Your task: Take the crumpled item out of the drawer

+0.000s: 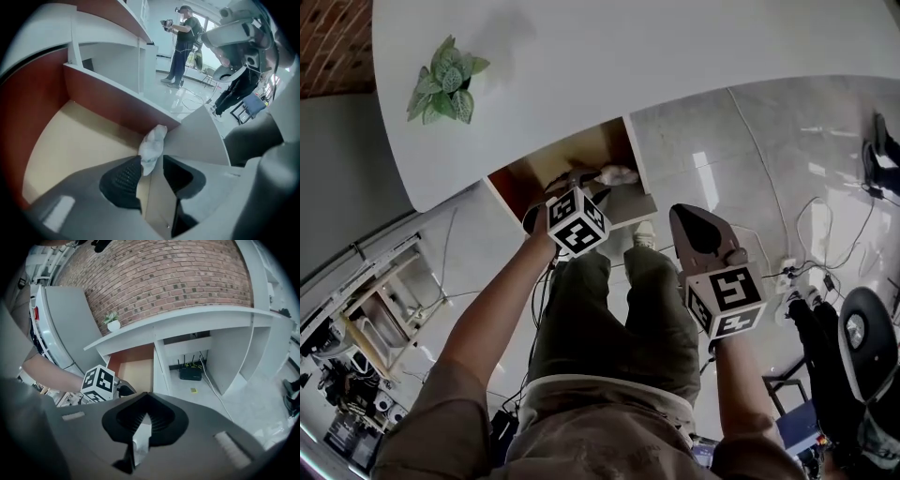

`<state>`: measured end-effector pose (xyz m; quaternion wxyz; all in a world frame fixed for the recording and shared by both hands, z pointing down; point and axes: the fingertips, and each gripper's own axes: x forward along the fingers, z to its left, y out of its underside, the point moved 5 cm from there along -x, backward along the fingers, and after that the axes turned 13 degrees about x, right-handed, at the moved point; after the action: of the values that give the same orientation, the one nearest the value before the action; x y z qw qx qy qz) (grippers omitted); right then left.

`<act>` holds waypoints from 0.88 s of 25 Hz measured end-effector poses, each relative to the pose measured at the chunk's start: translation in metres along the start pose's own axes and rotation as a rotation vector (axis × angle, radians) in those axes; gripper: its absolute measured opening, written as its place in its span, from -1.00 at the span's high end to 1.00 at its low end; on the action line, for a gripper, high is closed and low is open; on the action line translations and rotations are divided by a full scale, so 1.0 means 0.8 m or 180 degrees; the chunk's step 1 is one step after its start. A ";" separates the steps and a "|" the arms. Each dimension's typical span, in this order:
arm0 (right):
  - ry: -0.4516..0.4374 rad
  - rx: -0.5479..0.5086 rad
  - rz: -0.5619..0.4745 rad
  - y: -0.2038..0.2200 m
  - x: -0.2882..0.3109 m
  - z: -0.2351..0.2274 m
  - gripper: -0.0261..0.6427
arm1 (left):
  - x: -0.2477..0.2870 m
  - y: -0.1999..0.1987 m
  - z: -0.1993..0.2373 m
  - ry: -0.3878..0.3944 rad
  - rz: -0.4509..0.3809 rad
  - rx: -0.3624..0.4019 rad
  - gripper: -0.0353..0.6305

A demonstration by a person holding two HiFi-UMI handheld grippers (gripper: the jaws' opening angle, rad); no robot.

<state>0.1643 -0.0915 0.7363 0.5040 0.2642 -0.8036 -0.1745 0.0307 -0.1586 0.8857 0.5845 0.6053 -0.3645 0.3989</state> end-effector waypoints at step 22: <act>0.0063 -0.0433 -0.0151 -0.057 -0.090 0.063 0.84 | -0.153 -0.046 -0.006 -0.0517 -0.0288 -0.0254 0.83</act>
<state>0.1554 -0.0839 0.6381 0.5245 0.2501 -0.7783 -0.2379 0.0130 -0.1552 0.7587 0.5940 0.6277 -0.3986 0.3070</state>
